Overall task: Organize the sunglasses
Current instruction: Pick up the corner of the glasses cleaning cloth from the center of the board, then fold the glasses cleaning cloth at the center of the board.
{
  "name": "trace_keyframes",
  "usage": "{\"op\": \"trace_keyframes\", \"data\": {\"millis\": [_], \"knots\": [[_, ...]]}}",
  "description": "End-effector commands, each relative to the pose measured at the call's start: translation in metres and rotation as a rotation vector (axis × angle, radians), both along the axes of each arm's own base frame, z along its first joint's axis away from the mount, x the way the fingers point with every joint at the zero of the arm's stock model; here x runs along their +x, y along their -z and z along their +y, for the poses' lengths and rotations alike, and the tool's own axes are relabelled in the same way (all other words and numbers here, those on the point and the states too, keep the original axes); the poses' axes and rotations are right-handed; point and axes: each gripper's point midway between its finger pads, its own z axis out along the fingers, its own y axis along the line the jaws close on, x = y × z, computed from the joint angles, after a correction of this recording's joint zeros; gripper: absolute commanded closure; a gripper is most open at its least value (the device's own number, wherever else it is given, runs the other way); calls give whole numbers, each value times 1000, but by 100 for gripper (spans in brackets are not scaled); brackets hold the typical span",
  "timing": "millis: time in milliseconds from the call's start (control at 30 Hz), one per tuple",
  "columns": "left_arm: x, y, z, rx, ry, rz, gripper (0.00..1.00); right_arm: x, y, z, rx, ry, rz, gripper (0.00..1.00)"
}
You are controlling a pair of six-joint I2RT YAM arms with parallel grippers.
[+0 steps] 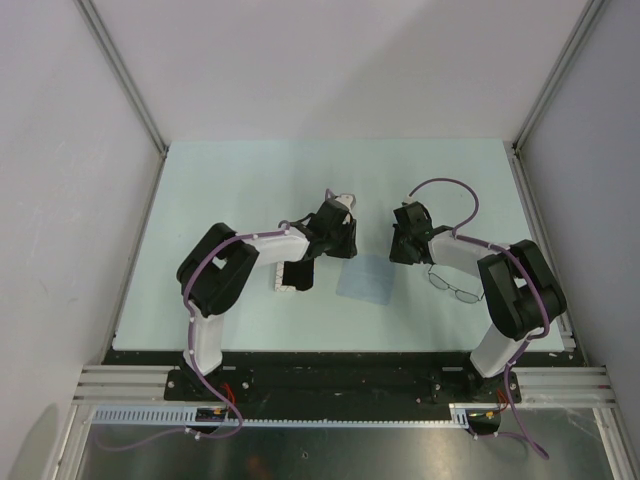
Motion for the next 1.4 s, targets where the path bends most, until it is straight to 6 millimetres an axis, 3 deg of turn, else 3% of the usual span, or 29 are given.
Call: {"op": "trace_keyframes", "data": {"millis": [0, 233, 400, 600, 1067, 1367], "knots": [[-16, 17, 3, 37, 29, 67, 64, -10, 14, -5, -28, -8, 53, 91], [-15, 19, 5, 50, 12, 63, 69, -10, 13, -4, -27, -13, 51, 92], [-12, 22, 5, 52, 3, 66, 77, -10, 13, -3, -26, -20, 51, 96], [-9, 16, -1, 38, 23, 55, 100, -8, 6, 4, -35, -88, 13, 100], [-5, -21, 2, 28, 70, -51, 100, -3, -33, 9, -22, -146, -93, 100], [-12, -35, -3, -9, 125, -68, 99, -12, -40, 13, -14, -169, -89, 100]]}}
